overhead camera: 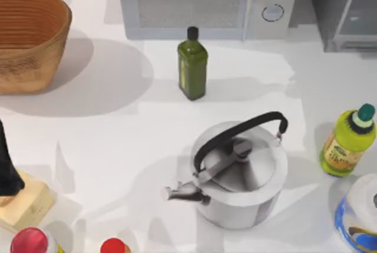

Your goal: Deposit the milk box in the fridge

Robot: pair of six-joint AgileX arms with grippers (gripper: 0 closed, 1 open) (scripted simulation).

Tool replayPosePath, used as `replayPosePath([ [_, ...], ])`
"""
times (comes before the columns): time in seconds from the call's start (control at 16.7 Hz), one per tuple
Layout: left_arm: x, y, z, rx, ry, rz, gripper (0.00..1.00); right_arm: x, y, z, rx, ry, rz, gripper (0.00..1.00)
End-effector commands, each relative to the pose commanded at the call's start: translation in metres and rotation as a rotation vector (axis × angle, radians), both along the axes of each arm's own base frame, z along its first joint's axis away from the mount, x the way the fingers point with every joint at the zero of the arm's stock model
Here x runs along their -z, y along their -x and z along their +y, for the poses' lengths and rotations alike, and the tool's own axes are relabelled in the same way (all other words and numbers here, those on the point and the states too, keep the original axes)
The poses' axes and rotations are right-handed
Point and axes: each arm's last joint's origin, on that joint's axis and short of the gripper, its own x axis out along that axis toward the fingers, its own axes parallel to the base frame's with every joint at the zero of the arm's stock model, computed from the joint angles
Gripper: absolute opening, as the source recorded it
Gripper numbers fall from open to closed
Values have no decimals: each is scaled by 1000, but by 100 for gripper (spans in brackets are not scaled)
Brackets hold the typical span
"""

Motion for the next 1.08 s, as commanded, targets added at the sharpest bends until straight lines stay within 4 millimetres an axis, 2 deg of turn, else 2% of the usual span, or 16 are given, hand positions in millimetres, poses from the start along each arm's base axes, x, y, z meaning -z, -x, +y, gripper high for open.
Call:
replayPosePath([
  [0.12, 0, 0, 0, 0, 0, 0, 100, 1, -8, -1, 1, 0, 4, 0],
  [0.24, 0, 0, 0, 0, 0, 0, 100, 0, -24, -3, 4, 1, 5, 0],
  [0.54, 0, 0, 0, 0, 0, 0, 100, -23, -85, -6, 6, 15, -43, 0],
  [0.66, 0, 0, 0, 0, 0, 0, 100, -25, -104, -5, 5, 11, -35, 0],
  [0.84, 0, 0, 0, 0, 0, 0, 100, -21, -118, -2, 1, 1, -4, 0],
  [1.08, 0, 0, 0, 0, 0, 0, 100, -20, -119, -1, 0, 0, 0, 0],
])
